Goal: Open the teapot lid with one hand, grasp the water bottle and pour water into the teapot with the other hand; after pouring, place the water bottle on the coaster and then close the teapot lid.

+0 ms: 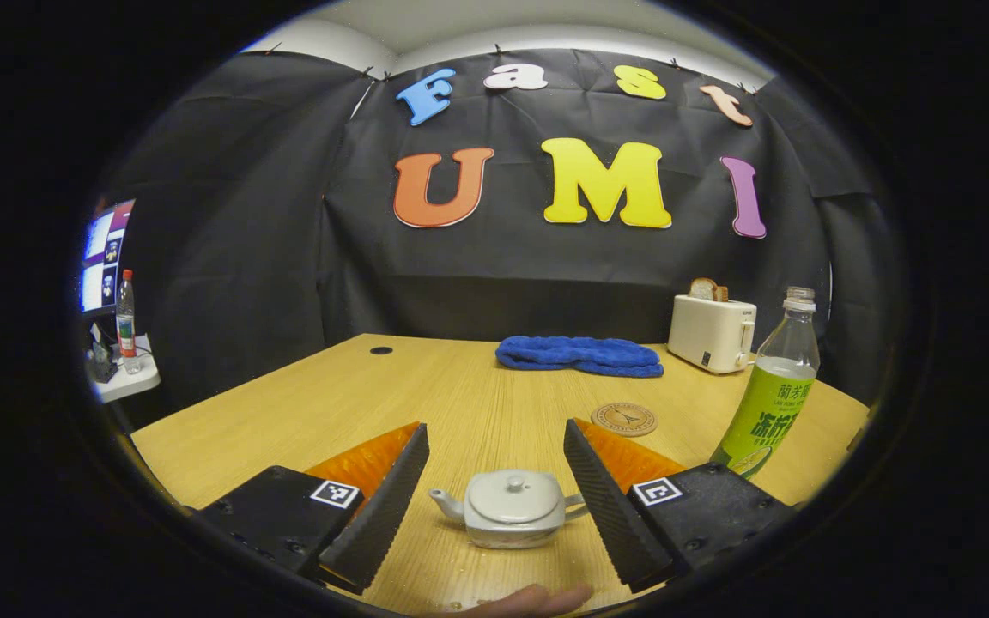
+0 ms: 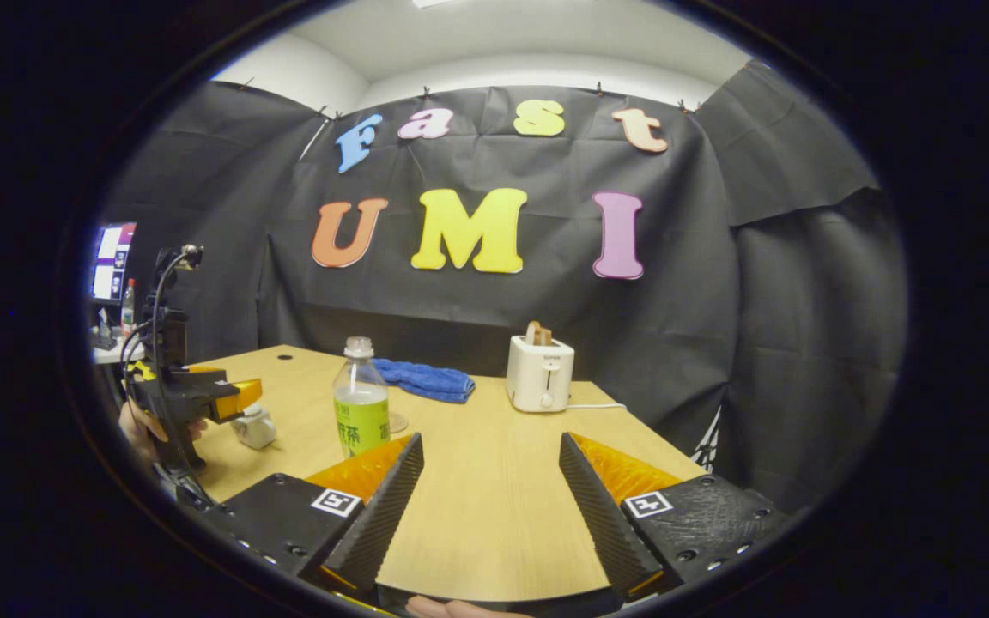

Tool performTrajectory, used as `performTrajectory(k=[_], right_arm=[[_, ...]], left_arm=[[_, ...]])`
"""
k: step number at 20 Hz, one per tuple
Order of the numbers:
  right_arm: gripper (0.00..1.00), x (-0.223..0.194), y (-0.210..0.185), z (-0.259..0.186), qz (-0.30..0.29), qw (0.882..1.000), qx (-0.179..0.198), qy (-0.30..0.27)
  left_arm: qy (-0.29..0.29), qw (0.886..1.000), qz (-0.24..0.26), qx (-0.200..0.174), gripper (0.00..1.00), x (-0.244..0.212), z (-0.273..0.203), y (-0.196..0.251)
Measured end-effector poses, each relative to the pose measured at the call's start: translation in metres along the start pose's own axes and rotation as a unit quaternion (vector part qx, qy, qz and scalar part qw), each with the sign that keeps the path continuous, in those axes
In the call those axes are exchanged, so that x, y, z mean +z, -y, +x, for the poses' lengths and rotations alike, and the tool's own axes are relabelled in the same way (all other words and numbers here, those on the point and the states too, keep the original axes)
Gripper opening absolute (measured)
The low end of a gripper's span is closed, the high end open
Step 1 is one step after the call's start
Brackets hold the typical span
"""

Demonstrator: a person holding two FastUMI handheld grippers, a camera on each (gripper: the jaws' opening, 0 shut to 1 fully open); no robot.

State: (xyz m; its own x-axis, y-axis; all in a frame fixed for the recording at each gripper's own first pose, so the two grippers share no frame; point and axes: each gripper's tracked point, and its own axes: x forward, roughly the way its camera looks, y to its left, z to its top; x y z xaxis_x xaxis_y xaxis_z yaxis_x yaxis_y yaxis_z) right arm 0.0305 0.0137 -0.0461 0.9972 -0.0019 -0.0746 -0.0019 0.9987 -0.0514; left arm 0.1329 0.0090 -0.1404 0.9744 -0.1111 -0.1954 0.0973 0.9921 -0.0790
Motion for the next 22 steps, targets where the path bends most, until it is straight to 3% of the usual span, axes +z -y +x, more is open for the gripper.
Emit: performTrajectory(k=[3,7,8,12,17,22], right_arm=[[0.95,-0.012,-0.005,0.006,-0.005,1.0,0.001,-0.014],[0.98,-0.016,-0.008,0.008,-0.011,1.0,0.001,-0.018],[0.98,-0.015,-0.009,0.007,-0.012,1.0,0.002,-0.018],[0.98,-0.013,-0.013,0.006,-0.016,1.0,0.004,-0.011],[0.95,-0.02,-0.018,0.006,-0.014,1.0,0.01,-0.018],[0.95,-0.024,-0.028,0.009,-0.011,1.0,0.019,-0.02]], left_arm=[[0.002,1.0,0.016,0.0,0.98,-0.005,0.007,0.002],[-0.001,0.999,0.041,-0.008,0.66,-0.012,0.012,0.008],[-0.003,0.999,0.049,-0.01,0.53,-0.013,0.012,0.01],[-0.003,0.999,0.047,-0.005,0.25,-0.013,0.015,0.005],[-0.013,1.0,0.023,-0.01,0.08,-0.011,0.016,0.007],[-0.013,1.0,-0.005,-0.022,0.05,0.011,0.009,0.014]])
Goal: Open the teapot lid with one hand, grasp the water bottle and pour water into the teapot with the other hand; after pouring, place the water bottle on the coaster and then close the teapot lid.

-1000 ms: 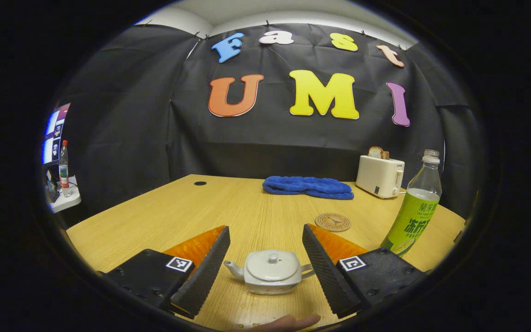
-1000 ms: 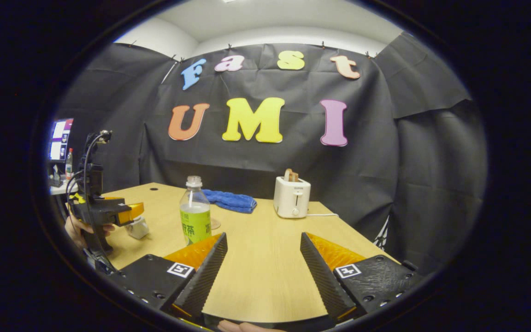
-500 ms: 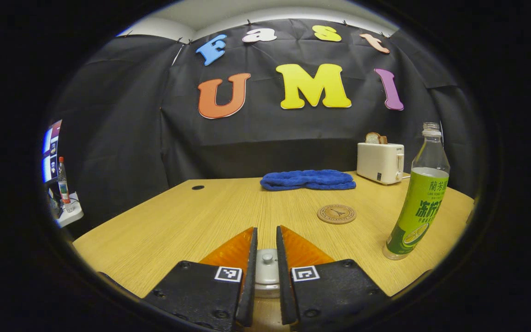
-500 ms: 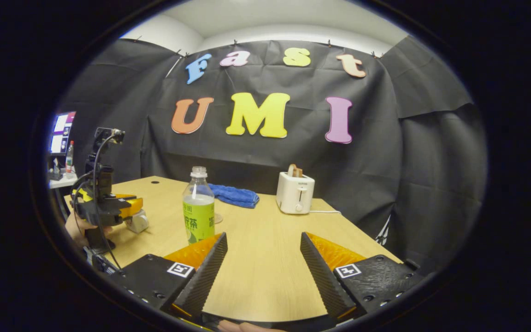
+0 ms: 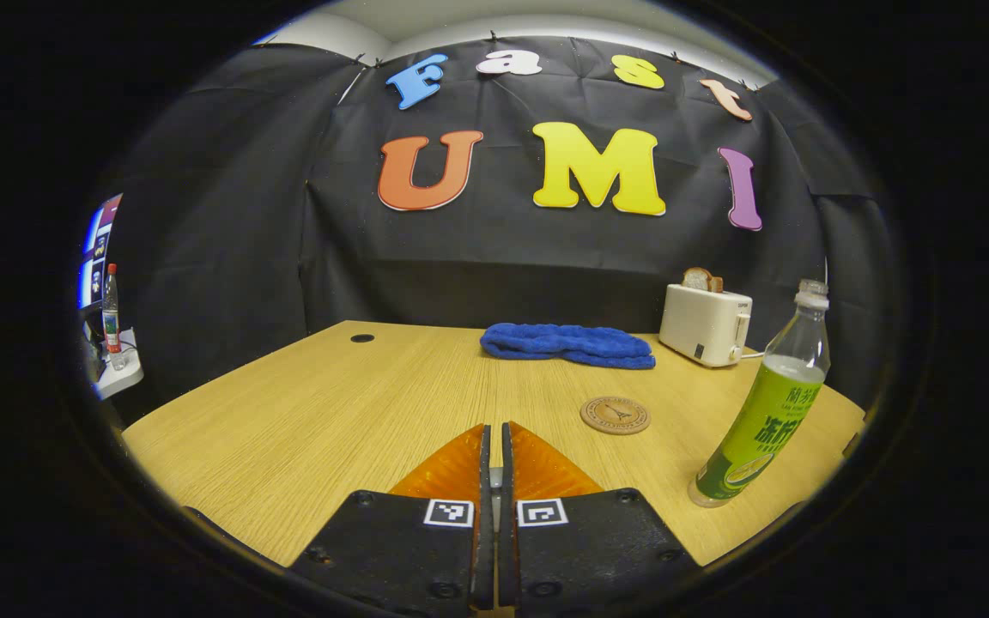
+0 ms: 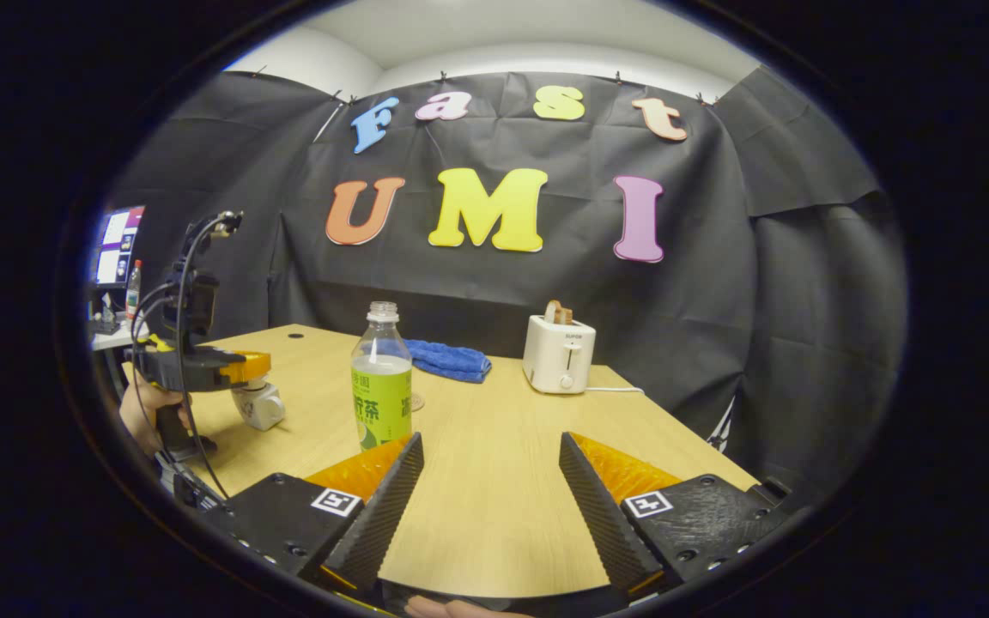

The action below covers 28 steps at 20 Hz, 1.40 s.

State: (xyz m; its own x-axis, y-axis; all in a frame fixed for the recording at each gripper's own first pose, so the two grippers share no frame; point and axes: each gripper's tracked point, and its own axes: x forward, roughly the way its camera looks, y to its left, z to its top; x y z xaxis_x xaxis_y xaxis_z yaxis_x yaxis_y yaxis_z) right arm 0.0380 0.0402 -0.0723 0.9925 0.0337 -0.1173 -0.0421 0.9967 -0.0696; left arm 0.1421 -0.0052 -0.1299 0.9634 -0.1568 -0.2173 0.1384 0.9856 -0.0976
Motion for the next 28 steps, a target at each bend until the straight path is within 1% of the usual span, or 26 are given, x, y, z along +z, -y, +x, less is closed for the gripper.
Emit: performTrajectory(k=[1,2,3,5,6,7,9,10,11,12,13,14,16,19,21,23,24,26,28], right_arm=[[0.98,-0.002,-0.006,0.0,0.003,1.0,0.008,0.0],[0.98,-0.004,-0.013,0.002,0.006,1.0,0.019,-0.001],[0.95,-0.006,-0.02,0.004,0.006,0.999,0.031,-0.004],[0.95,-0.013,-0.035,0.009,0.008,0.998,0.061,-0.01],[0.98,-0.016,-0.041,0.013,0.013,0.997,0.073,-0.016],[0.95,-0.021,-0.045,0.017,0.021,0.996,0.081,-0.024],[0.95,-0.022,-0.056,0.026,0.039,0.994,0.099,-0.034],[0.95,-0.019,-0.06,0.03,0.045,0.993,0.104,-0.033],[0.98,-0.017,-0.063,0.033,0.049,0.993,0.106,-0.033],[0.94,-0.013,-0.066,0.038,0.048,0.993,0.104,-0.033],[0.95,-0.01,-0.071,0.044,0.043,0.993,0.102,-0.032],[0.95,-0.007,-0.075,0.048,0.037,0.994,0.101,-0.033],[0.95,-0.006,-0.088,0.056,0.029,0.994,0.104,-0.031],[0.95,-0.005,-0.105,0.07,0.026,0.994,0.1,-0.028],[0.95,-0.006,-0.111,0.082,0.023,0.996,0.085,-0.026],[0.95,-0.004,-0.111,0.094,0.017,0.998,0.058,-0.018],[0.95,-0.002,-0.111,0.099,0.019,0.998,0.049,-0.017],[0.95,-0.005,-0.117,0.113,0.027,0.999,0.04,-0.023],[0.95,-0.013,-0.117,0.126,0.035,0.998,0.033,-0.041]], left_arm=[[0.004,1.0,-0.005,-0.004,0.04,0.007,-0.003,0.002],[0.006,1.0,-0.006,-0.008,0.04,0.014,-0.007,0.004],[0.009,1.0,-0.001,-0.009,0.04,0.019,-0.013,0.006],[0.025,0.999,0.025,0.002,0.04,0.035,-0.026,0.003],[0.025,0.999,0.036,0.011,0.04,0.04,-0.032,0.001],[0.023,0.999,0.034,0.012,0.04,0.043,-0.04,0.001],[0.012,1.0,-0.002,0.001,0.04,0.046,-0.057,0.008],[0.012,1.0,-0.013,-0.007,0.04,0.051,-0.067,0.012],[0.017,1.0,-0.013,-0.007,0.05,0.057,-0.076,0.013],[0.018,1.0,-0.009,-0.007,0.04,0.062,-0.084,0.013],[0.01,1.0,-0.015,-0.015,0.04,0.061,-0.092,0.015],[0.005,1.0,-0.018,-0.014,0.04,0.062,-0.1,0.013],[0.015,1.0,-0.008,0.0,0.04,0.072,-0.115,0.001],[0.012,1.0,-0.016,-0.001,0.04,0.068,-0.132,-0.006],[0.012,1.0,-0.011,-0.013,0.04,0.07,-0.138,-0.003],[0.016,0.999,-0.004,-0.027,0.04,0.073,-0.141,-0.002],[0.015,1.0,-0.004,-0.027,0.04,0.073,-0.141,-0.006],[0.015,0.999,-0.006,-0.036,0.04,0.071,-0.141,-0.007],[0.014,0.999,-0.013,-0.036,0.04,0.073,-0.142,-0.014]])
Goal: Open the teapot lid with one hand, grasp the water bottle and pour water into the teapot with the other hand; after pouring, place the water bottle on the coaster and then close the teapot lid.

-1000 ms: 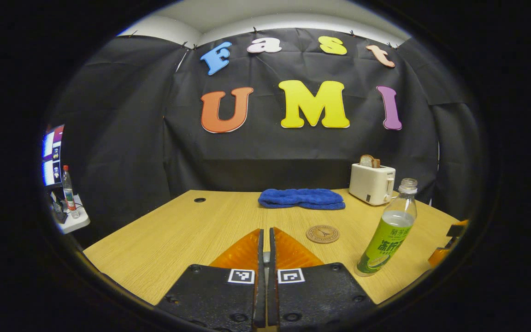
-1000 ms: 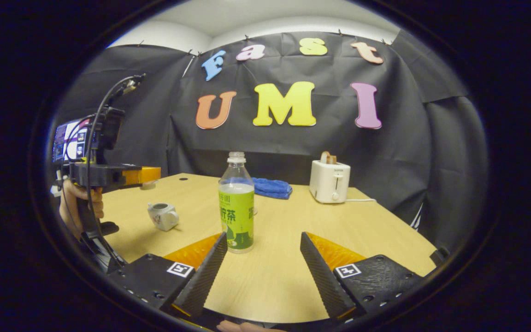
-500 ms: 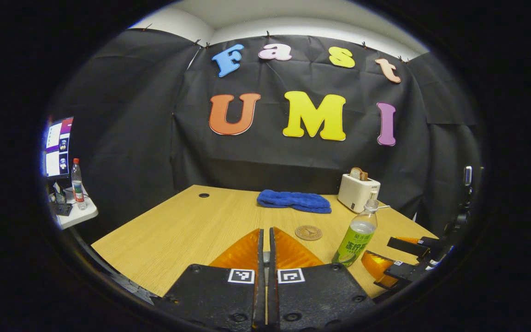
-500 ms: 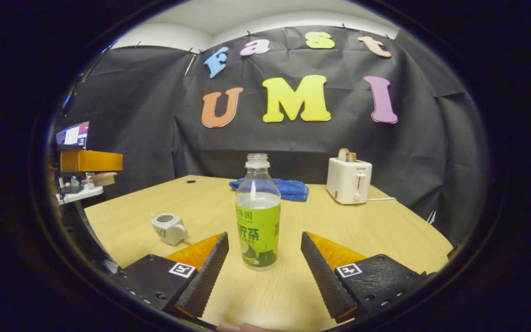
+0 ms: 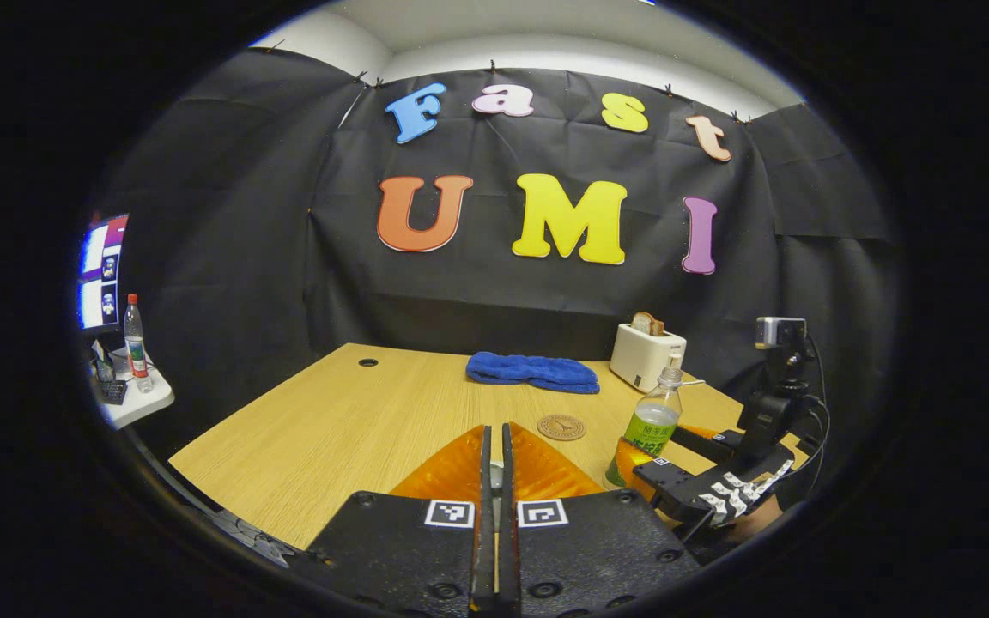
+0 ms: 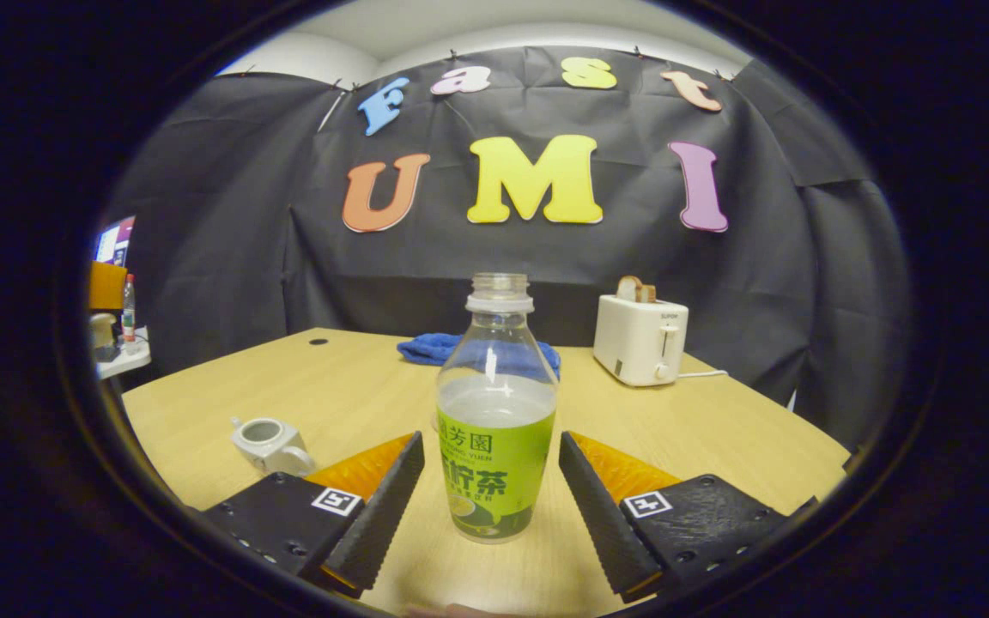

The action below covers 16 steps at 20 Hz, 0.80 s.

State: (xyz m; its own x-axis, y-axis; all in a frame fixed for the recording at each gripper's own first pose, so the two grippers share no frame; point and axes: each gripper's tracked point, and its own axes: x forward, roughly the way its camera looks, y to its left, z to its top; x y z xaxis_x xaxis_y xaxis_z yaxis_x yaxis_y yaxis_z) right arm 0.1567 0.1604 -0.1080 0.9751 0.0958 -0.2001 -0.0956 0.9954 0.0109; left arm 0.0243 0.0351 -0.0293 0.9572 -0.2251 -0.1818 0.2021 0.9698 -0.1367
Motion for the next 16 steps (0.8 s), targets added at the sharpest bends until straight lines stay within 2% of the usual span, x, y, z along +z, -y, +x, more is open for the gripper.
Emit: performTrajectory(k=[2,4,5,11,14,16], right_arm=[[0.95,-0.008,-0.003,0.008,0.008,1.0,-0.004,-0.018],[0.87,-0.008,0.001,0.012,0.008,1.0,-0.01,-0.024],[0.75,-0.008,0.002,0.012,0.008,1.0,-0.012,-0.022],[0.72,0.009,-0.002,-0.001,-0.059,0.998,-0.029,-0.006],[0.72,0.02,-0.004,-0.006,-0.112,0.993,-0.046,-0.003],[0.72,0.025,-0.01,-0.007,-0.148,0.988,-0.044,-0.001]], left_arm=[[0.003,1.0,-0.007,0.002,0.04,0.001,0.0,-0.009],[-0.002,1.0,-0.015,0.002,0.05,-0.001,0.003,-0.015],[-0.005,1.0,-0.018,0.002,0.04,-0.003,0.004,-0.017],[-0.015,1.0,-0.018,0.013,0.04,-0.01,0.007,-0.031],[-0.008,1.0,-0.011,0.007,0.04,-0.008,0.006,-0.03],[-0.002,1.0,-0.004,0.004,0.04,-0.004,0.004,-0.032]])
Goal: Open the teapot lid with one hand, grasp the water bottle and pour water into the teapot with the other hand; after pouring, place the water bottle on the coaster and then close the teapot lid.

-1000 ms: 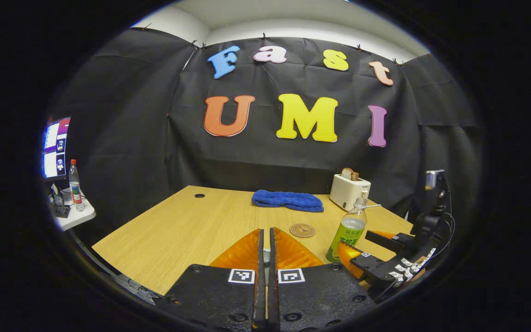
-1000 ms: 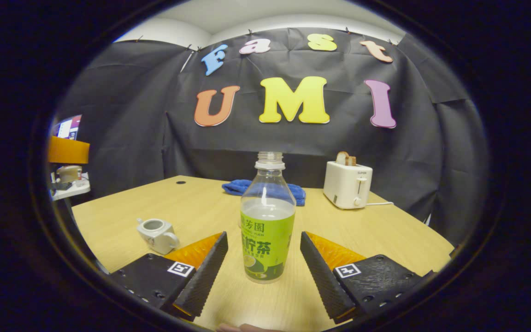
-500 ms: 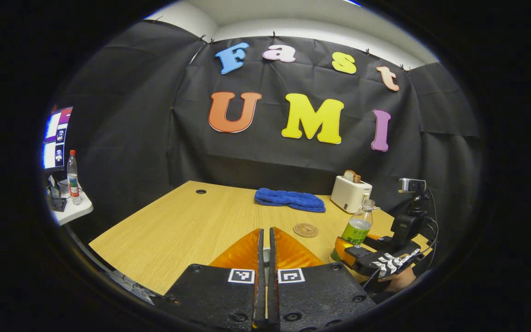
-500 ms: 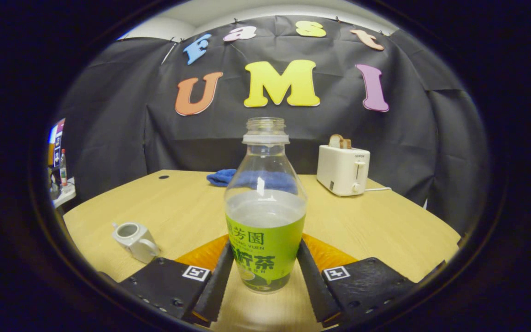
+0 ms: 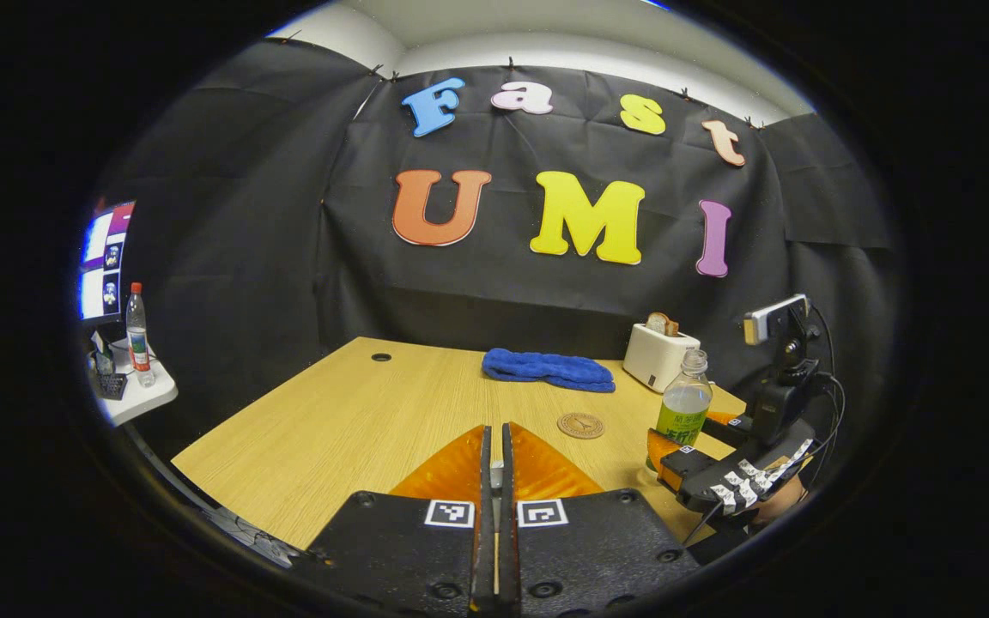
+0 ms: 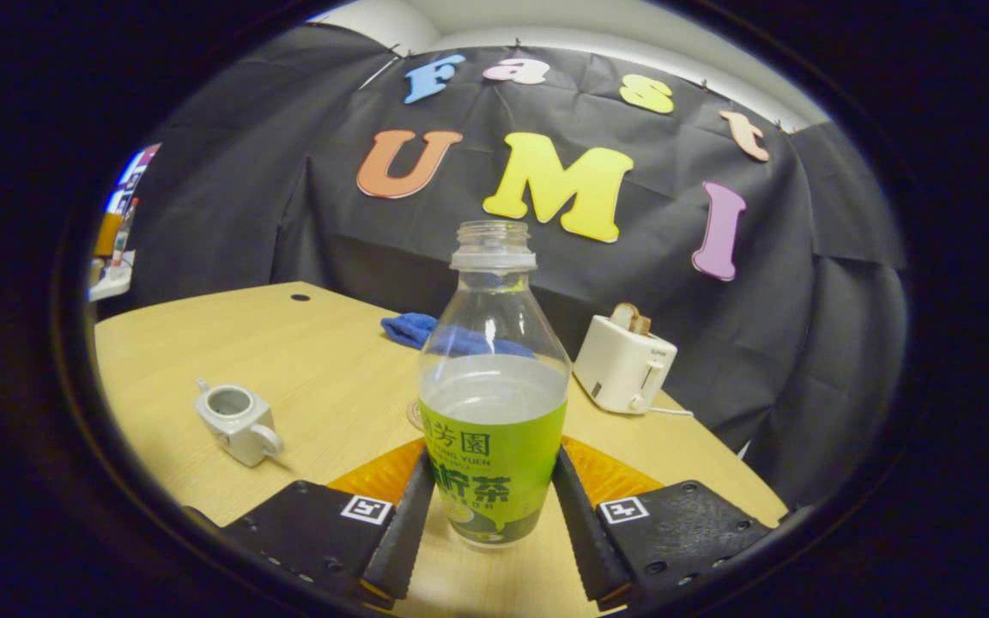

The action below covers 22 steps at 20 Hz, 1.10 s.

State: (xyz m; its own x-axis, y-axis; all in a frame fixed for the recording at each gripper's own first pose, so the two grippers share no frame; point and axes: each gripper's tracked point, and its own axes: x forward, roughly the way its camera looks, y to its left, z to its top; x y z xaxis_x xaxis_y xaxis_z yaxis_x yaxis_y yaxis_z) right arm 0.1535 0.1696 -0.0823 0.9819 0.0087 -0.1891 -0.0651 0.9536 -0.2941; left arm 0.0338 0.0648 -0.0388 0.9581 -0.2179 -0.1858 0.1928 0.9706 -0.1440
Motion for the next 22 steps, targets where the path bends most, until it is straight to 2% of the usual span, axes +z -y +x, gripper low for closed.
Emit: performTrajectory(k=[3,5,9,13,19,22], right_arm=[[0.73,0.0,-0.007,0.001,-0.051,0.999,0.0,-0.014],[0.72,0.001,-0.007,0.004,-0.091,0.996,-0.012,-0.022],[0.72,-0.002,-0.012,0.012,-0.172,0.984,-0.038,-0.038],[0.72,-0.004,-0.021,0.018,-0.294,0.953,-0.067,-0.033],[0.72,0.006,-0.039,0.017,-0.405,0.91,-0.087,0.0],[0.72,0.015,-0.044,0.015,-0.474,0.875,-0.099,0.017]], left_arm=[[0.005,1.0,0.003,0.001,0.04,0.003,-0.002,-0.005],[0.008,1.0,0.005,0.005,0.04,0.005,-0.004,-0.01],[0.021,1.0,0.015,0.01,0.04,0.01,-0.008,-0.02],[0.027,1.0,-0.001,0.007,0.04,0.014,-0.009,-0.029],[0.028,1.0,-0.003,0.009,0.05,0.016,-0.012,-0.039],[0.03,1.0,-0.002,0.008,0.04,0.017,-0.014,-0.039]])
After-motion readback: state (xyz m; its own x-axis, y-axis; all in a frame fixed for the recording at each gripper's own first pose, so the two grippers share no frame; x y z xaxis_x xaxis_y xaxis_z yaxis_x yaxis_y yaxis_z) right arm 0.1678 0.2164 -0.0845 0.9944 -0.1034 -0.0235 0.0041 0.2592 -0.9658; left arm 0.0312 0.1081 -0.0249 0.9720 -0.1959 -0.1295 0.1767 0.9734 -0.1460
